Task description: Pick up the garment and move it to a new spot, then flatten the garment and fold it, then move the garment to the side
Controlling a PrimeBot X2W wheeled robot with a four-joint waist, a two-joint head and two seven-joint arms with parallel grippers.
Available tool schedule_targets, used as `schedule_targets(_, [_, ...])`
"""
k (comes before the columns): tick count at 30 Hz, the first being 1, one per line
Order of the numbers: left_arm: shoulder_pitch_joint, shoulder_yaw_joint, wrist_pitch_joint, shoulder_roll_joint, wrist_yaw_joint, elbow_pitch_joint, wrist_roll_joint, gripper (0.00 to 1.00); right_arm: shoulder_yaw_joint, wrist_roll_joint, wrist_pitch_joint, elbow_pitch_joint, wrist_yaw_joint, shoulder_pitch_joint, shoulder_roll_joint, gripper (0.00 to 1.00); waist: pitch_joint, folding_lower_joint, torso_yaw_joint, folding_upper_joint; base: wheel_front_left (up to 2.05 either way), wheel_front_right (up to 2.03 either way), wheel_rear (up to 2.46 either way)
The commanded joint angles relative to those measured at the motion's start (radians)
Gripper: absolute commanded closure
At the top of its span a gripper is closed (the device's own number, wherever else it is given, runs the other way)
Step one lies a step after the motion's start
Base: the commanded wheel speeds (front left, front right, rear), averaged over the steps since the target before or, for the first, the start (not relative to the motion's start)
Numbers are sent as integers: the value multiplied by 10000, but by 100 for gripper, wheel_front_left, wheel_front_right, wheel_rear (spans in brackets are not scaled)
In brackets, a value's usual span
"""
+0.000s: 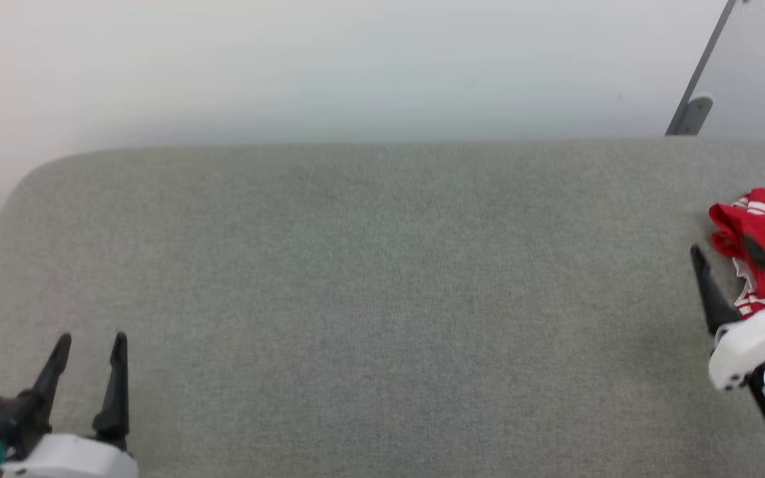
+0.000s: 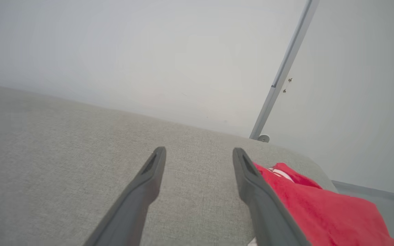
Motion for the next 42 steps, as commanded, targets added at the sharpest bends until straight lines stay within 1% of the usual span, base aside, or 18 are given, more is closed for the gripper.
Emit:
schedule_targets(1, [355, 145, 9, -64, -41, -120, 69, 0, -226, -135, -47, -348, -21, 533, 147, 0, -393, 0, 125, 0, 0, 0, 0])
schedule_targets(9, [1069, 604, 9, -157, -55, -421, 165, 0, -816, -676, -47, -1485, -20, 1943, 687, 0, -579, 0, 189, 0, 0, 0, 0])
schedule_targets(14, [1315, 628, 9, -252, -60, -380, 19, 0, -989, -788, -48, -1892, -21, 2485, 950, 0, -622, 0, 178, 0, 0, 0, 0])
schedule_targets(19, [1487, 613, 9, -184, -65, -408, -219, 0, -1155, -882, -48, -2313, -20, 3045, 1177, 0, -648, 0, 146, 0, 0, 0, 0])
schedule_targets(26, [1598, 601, 9, -150, -68, -395, -328, 0, -1269, -984, -48, -2683, -20, 3479, 1408, 0, -664, 0, 51, 0, 0, 0, 0])
schedule_targets(42, [1637, 626, 9, -180, -69, -440, -502, 0, -1399, -1140, -49, -3204, -20, 3859, 1556, 0, -678, 0, -33, 0, 0, 0, 0])
